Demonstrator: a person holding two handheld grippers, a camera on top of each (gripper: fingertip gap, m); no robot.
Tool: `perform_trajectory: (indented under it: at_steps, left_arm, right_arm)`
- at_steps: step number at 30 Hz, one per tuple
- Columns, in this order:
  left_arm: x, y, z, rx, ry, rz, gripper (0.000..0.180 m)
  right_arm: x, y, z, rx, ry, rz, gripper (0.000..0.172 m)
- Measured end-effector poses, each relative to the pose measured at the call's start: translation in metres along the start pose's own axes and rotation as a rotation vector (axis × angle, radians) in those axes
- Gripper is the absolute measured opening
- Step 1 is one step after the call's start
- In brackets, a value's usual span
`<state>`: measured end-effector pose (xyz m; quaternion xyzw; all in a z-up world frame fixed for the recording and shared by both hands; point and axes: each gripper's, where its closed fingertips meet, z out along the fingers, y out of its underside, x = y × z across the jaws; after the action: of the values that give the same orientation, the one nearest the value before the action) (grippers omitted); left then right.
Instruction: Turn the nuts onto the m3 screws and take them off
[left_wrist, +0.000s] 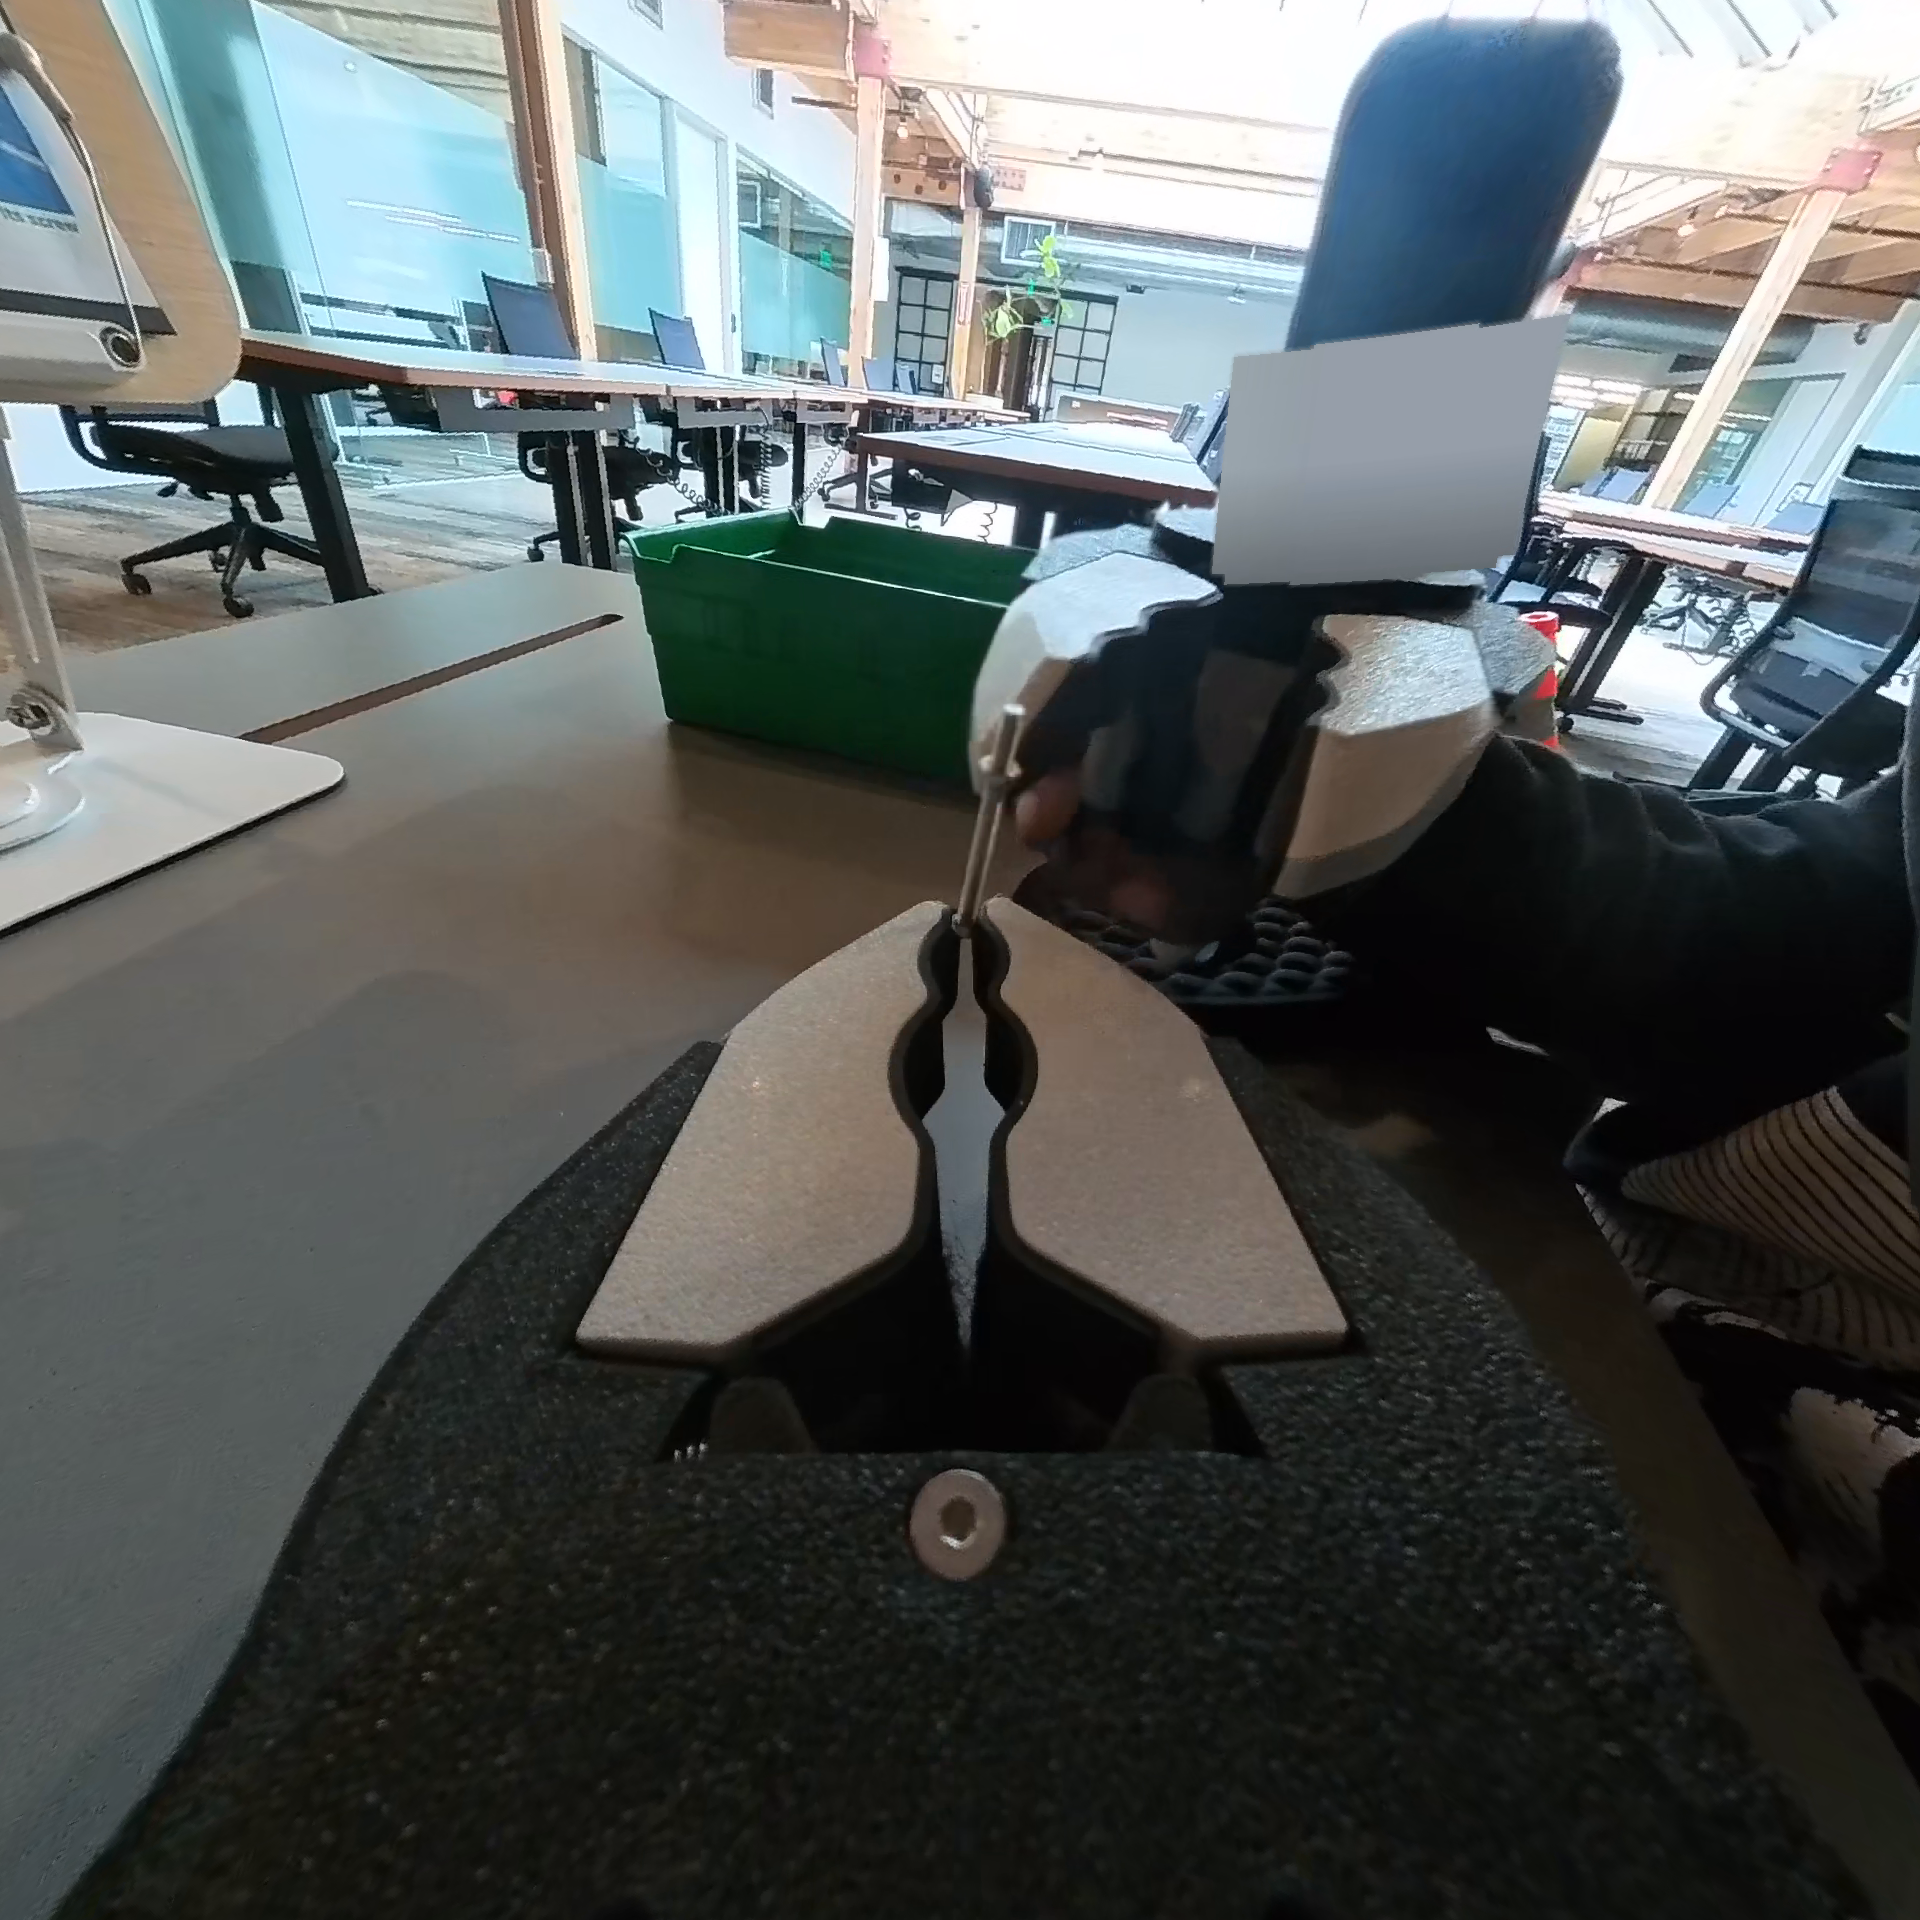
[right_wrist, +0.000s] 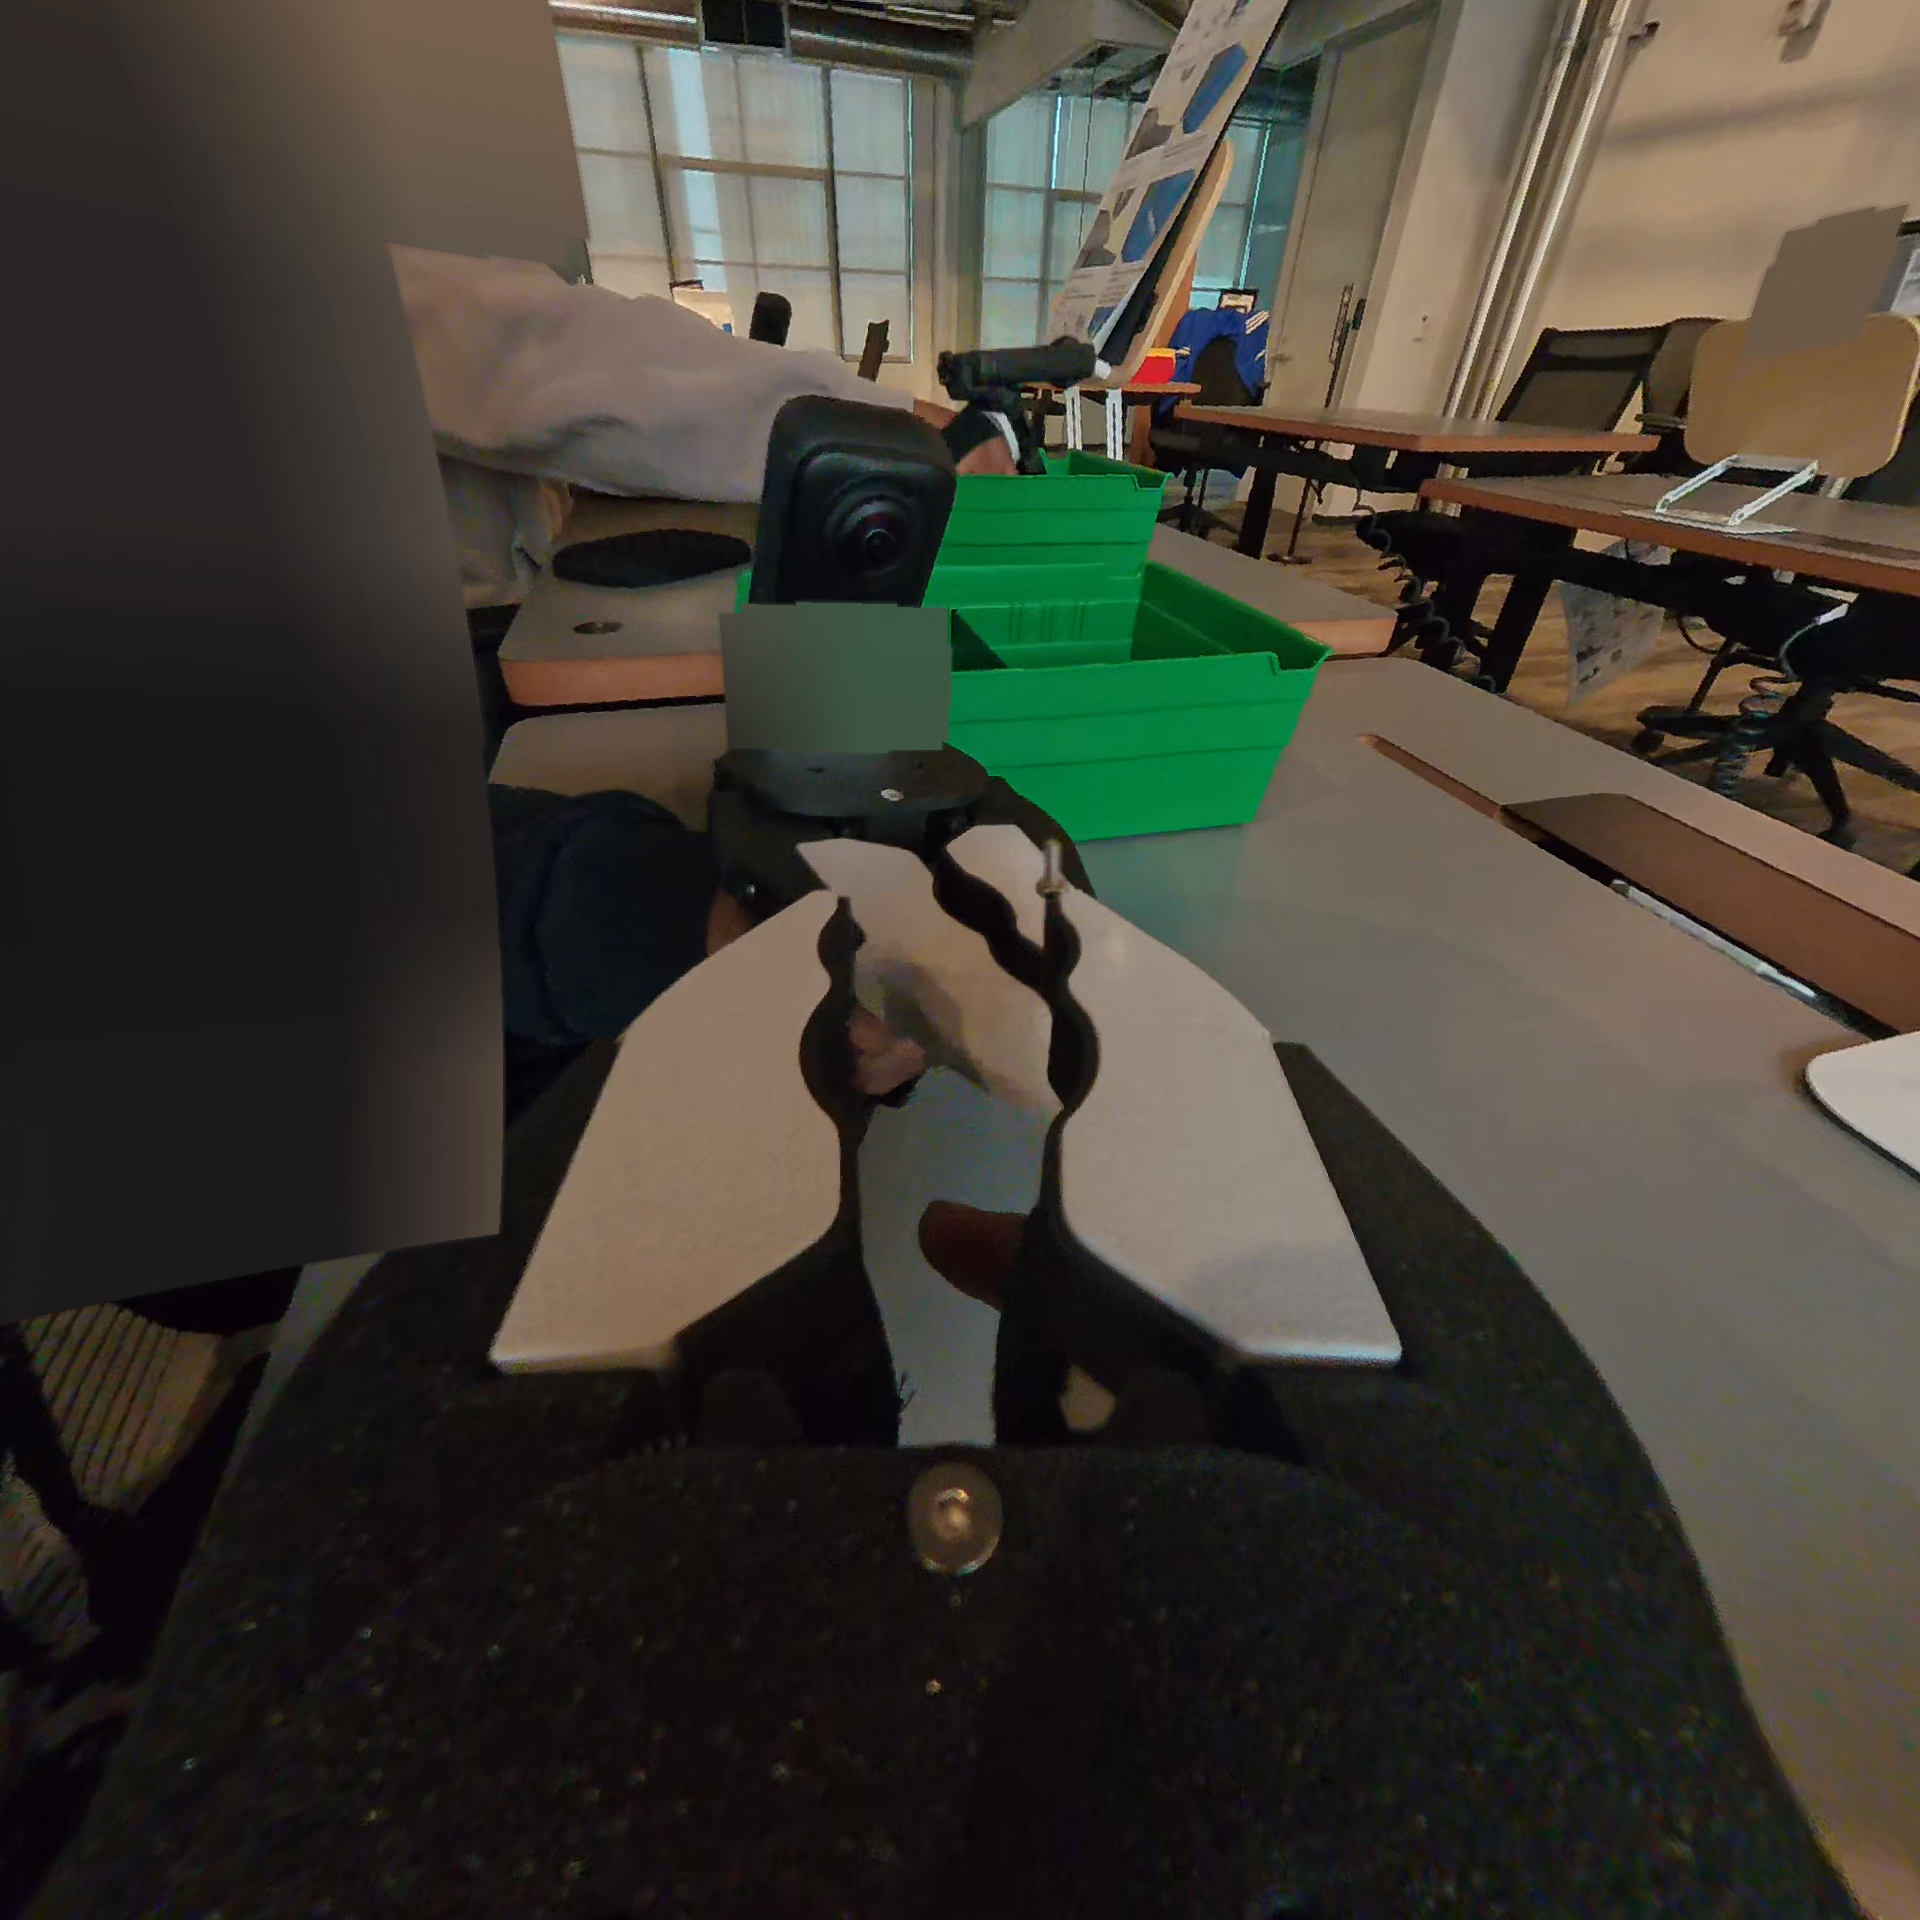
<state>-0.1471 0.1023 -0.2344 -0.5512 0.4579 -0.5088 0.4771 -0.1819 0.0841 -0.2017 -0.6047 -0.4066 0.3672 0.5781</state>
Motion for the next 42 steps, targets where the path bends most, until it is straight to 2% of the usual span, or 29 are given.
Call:
perform_trajectory:
  at_steps: [5, 16, 29, 32, 42]
  left_arm:
    - [0.001, 0.000, 0.000, -0.003, 0.004, 0.001, 0.001]
    - [0.001, 0.001, 0.001, -0.008, 0.010, 0.001, 0.001]
    - [-0.001, 0.000, 0.000, 0.000, 0.001, -0.005, 0.001]
    - [-0.001, 0.000, 0.001, -0.001, 0.001, -0.003, 0.001]
    - [-0.001, -0.001, 0.000, 0.003, 0.000, -0.006, 0.001]
  right_arm:
    - [0.006, -0.001, -0.005, 0.014, 0.025, 0.002, 0.034]
    - [0.005, 0.003, 0.019, -0.022, -0.008, -0.023, 0.034]
    - [0.005, 0.008, -0.014, -0.038, 0.056, 0.002, 0.033]
    - [0.018, 0.009, -0.012, -0.035, 0.124, 0.048, 0.028]
    - [0.024, 0.009, 0.006, -0.036, 0.150, 0.038, 0.010]
